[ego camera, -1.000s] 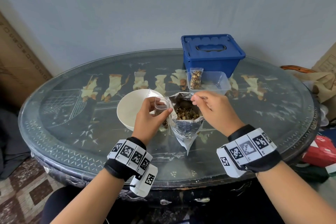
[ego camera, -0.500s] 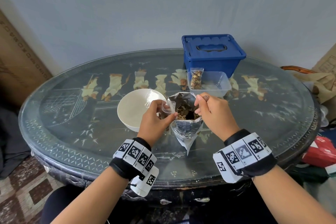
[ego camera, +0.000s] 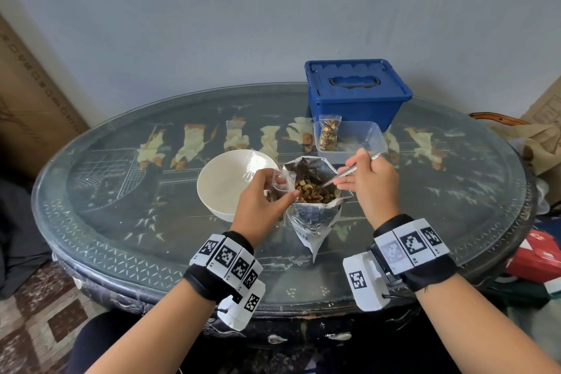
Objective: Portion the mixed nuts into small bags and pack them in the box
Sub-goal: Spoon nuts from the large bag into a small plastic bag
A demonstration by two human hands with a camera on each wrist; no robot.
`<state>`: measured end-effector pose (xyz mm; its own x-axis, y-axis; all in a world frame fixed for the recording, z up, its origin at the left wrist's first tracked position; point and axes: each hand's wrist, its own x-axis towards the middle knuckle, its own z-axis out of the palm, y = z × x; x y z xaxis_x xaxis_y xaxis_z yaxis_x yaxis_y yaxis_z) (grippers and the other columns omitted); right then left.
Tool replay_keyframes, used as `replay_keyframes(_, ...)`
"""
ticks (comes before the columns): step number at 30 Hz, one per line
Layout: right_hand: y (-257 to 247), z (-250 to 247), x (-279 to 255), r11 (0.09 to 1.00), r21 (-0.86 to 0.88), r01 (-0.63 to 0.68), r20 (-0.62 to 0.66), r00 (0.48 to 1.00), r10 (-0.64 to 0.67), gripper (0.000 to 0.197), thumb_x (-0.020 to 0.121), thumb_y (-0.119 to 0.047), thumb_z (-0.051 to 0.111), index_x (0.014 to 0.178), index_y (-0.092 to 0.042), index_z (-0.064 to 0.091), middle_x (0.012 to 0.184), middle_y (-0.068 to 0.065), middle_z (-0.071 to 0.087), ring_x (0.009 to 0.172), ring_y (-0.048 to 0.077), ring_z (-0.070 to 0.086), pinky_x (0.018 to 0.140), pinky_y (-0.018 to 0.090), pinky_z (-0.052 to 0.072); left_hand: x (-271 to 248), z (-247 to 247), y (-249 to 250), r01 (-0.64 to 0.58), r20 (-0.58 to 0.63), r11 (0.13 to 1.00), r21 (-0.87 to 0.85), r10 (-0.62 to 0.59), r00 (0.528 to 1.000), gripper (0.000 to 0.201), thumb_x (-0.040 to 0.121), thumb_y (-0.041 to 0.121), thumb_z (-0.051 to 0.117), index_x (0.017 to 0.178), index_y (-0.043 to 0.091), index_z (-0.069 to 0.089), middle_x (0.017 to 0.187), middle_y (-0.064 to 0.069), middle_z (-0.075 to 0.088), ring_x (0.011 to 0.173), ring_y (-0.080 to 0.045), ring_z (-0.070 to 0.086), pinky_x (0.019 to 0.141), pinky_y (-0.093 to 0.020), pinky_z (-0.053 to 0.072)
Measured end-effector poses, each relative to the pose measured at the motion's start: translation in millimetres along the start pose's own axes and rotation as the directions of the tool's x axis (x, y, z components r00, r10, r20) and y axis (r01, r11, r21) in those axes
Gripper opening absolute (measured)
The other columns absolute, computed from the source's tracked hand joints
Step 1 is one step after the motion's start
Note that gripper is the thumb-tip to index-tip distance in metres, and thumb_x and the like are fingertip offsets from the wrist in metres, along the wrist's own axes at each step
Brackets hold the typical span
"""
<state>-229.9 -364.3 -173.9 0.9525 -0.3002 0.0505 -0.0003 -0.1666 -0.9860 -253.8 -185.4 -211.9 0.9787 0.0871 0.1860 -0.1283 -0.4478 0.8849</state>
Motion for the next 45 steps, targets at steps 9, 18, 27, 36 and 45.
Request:
replay_keyframes(9,-5.1,-16.4,8.4,0.997,0.079,-0.009,-0.105,0.994,0.017,0.035,0.101,-0.022,0.034,0.074,-0.01,0.052,0.073,0.011,0.065,0.047,0.01,0.063,0.05,0.021,0.054,4.6,-9.6,4.2,-0.014,0.053,0.996,0.084,0.01,0.999,0.056,0.079,0.031,0.071,0.126,0.011,0.049,0.107,0.007,0.055,0.098,-0.006,0.049,0.083,-0.017,0.04)
replay_keyframes(18,-9.6,-23.3,9.5,0.989,0.145,-0.004,-0.147,0.989,0.025,0.035,0.102,-0.022,0.033,0.074,-0.01,0.05,0.071,0.01,0.064,0.046,0.009,0.062,0.046,0.019,0.051,9.0,-14.9,12.0,-0.061,0.116,0.984,0.168,0.042,0.992,0.056,0.078,0.028,0.072,0.126,0.01,0.051,0.106,0.001,0.057,0.09,-0.007,0.05,0.072,-0.001,0.034)
replay_keyframes(27,-9.7,-26.1,9.1,0.976,0.216,0.016,-0.15,0.988,0.017,0.034,0.102,-0.023,0.033,0.076,-0.011,0.052,0.072,0.009,0.065,0.049,0.008,0.063,0.049,0.018,0.051,11.7,-18.0,20.8,-0.093,0.159,0.968,0.234,0.056,0.986,0.055,0.08,0.029,0.071,0.128,0.01,0.05,0.111,-0.003,0.058,0.088,-0.007,0.05,0.073,-0.007,0.033)
replay_keyframes(36,-18.3,-25.8,11.9,0.939,0.34,-0.058,-0.137,0.984,0.11,0.036,0.102,-0.023,0.033,0.075,-0.011,0.051,0.072,0.011,0.064,0.048,0.009,0.063,0.051,0.02,0.052,19.5,-17.0,25.9,-0.133,0.22,0.925,0.357,0.055,0.974,0.058,0.081,0.035,0.069,0.13,0.012,0.048,0.112,-0.001,0.057,0.087,-0.009,0.054,0.08,-0.019,0.042)
replay_keyframes(45,-37.1,-19.3,16.4,0.972,0.23,0.047,-0.054,0.998,-0.035,0.036,0.102,-0.024,0.034,0.073,-0.009,0.052,0.071,0.012,0.064,0.049,0.012,0.064,0.048,0.021,0.051,34.6,-12.2,38.6,-0.188,0.295,0.874,0.448,0.054,0.954,0.057,0.081,0.039,0.068,0.127,0.013,0.049,0.11,-0.001,0.056,0.098,-0.016,0.051,0.085,-0.024,0.041)
